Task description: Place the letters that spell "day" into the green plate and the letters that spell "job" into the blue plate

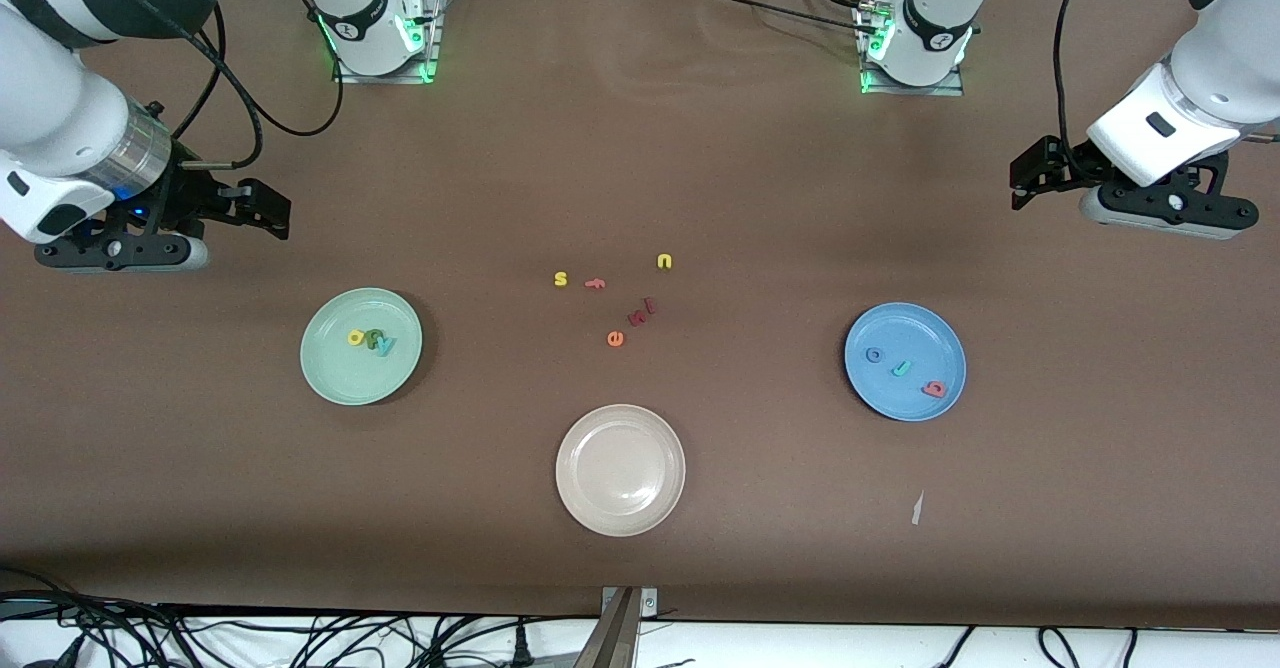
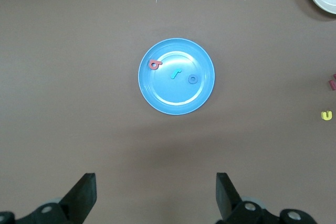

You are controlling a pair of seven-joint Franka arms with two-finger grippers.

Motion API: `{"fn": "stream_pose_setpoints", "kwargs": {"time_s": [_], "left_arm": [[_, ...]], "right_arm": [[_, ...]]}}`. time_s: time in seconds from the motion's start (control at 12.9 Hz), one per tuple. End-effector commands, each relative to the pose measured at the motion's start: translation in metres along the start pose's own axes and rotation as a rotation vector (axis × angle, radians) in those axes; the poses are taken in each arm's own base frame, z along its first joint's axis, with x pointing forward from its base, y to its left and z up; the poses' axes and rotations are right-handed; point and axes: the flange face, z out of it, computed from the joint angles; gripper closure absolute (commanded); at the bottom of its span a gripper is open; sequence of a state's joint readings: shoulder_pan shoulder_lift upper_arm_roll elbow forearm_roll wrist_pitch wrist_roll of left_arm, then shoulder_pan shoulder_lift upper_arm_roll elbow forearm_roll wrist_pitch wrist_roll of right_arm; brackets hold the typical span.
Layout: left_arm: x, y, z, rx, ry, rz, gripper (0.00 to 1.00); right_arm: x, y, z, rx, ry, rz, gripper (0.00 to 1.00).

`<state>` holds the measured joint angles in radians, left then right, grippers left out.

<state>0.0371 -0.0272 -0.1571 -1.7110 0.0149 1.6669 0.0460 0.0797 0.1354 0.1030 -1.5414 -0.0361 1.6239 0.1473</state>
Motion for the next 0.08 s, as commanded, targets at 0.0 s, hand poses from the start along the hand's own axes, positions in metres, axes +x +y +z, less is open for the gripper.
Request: {"fn": "stream_pose_setpoints", "kwargs": {"time_s": [0.0], "left_arm": [[0.0047,0.0157,-0.0071,-0.024,0.009,0.019,0.00]], "right_arm": [[-0.0013,0.0028,-0.0041,0.012,-0.009,-0.011,0.00]]}}
